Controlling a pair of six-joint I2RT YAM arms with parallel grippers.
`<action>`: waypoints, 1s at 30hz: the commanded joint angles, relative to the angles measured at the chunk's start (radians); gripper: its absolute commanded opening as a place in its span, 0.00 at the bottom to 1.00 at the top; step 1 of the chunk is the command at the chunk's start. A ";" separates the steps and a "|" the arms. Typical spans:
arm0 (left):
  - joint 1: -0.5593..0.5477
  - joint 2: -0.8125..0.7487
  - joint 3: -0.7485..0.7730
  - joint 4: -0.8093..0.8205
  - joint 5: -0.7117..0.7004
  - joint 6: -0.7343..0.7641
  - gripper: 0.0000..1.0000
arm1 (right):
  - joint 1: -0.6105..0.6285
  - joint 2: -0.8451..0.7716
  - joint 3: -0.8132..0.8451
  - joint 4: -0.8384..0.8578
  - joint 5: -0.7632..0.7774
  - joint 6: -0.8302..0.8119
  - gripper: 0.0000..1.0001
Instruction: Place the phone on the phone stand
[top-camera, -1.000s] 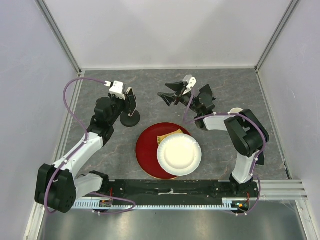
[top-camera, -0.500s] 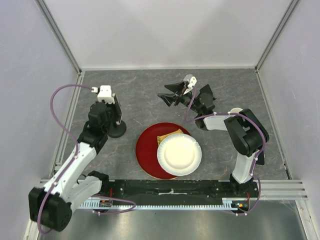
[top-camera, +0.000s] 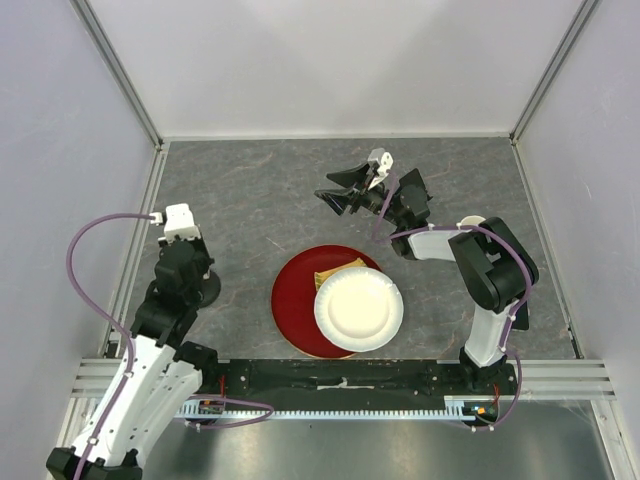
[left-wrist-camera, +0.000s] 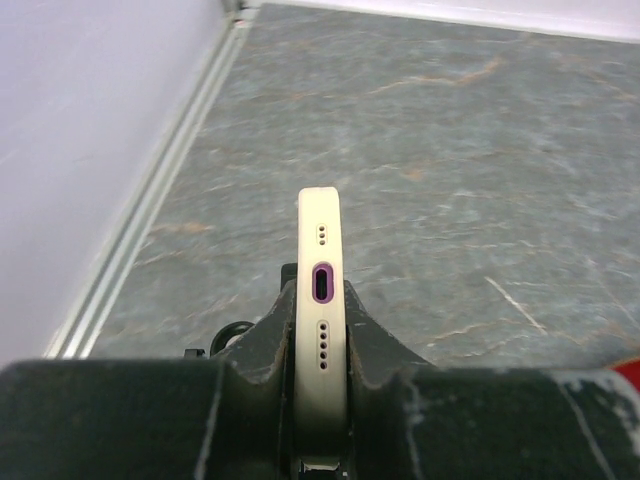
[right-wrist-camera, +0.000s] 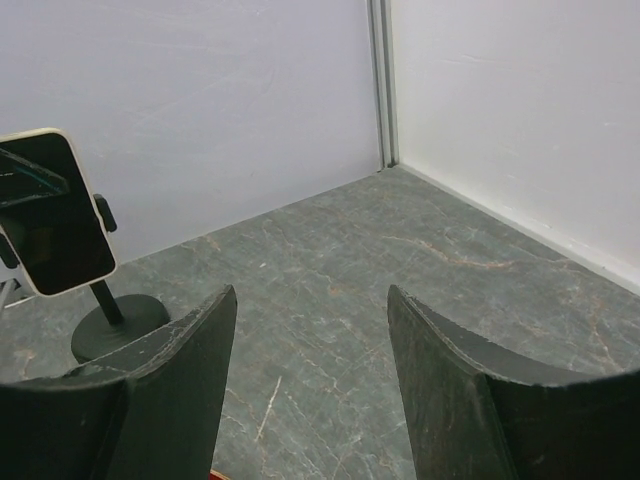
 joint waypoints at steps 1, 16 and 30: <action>0.007 -0.046 0.068 -0.158 -0.308 -0.101 0.02 | -0.007 0.016 0.020 0.173 -0.042 0.060 0.68; 0.027 0.233 0.368 -1.098 -0.821 -1.211 0.02 | -0.010 0.040 0.042 0.215 -0.067 0.120 0.68; 0.133 0.377 0.387 -1.249 -0.836 -1.468 0.02 | -0.011 0.042 0.043 0.236 -0.079 0.140 0.68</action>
